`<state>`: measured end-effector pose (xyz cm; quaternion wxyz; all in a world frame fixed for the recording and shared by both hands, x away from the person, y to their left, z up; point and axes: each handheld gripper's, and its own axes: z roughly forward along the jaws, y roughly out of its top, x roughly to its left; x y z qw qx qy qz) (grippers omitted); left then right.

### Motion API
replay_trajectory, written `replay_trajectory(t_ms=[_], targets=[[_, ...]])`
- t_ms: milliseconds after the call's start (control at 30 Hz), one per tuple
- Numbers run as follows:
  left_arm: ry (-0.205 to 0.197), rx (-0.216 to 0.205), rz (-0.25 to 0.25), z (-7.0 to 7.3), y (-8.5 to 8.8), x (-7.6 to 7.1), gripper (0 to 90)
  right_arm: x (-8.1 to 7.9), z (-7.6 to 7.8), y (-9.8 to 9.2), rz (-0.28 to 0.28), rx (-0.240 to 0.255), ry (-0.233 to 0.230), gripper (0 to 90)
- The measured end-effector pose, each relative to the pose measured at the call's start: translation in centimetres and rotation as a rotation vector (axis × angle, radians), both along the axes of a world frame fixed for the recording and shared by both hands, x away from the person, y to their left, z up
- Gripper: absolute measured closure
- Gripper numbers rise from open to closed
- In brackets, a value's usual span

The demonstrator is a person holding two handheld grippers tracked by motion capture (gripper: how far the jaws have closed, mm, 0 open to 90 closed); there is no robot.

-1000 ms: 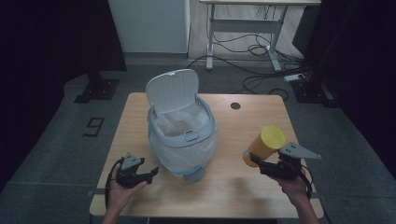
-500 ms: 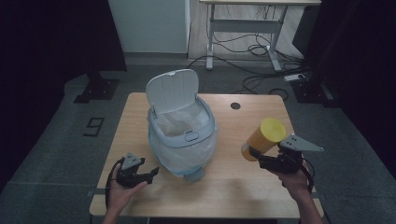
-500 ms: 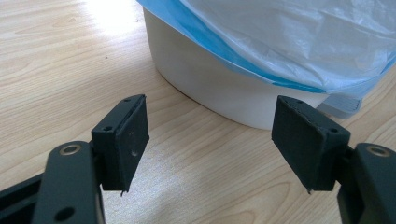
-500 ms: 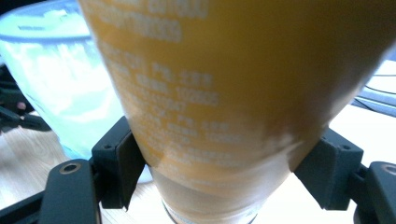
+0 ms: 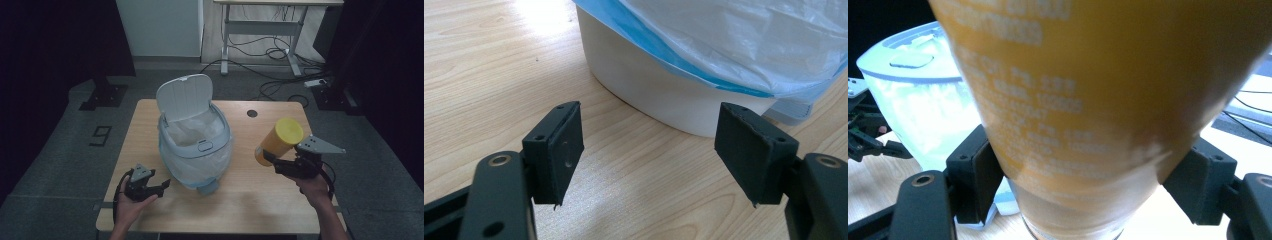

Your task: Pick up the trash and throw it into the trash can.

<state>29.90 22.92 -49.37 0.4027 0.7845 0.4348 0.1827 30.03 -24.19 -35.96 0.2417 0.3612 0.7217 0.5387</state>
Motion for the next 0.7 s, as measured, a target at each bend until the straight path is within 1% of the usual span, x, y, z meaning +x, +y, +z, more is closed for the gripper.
replay_trajectory(t_ms=[367, 700], targets=[[-0.003, -0.004, 0.004, 0.1, 0.1, 0.0, 27.7, 0.1, 1.6, 0.7, 0.012, 0.004, -0.022, 23.9], [0.002, -0.002, 0.003, 0.0, 0.1, 0.0, 27.7, 0.4, 2.4, 1.3, 0.022, 0.001, -0.026, 23.9]])
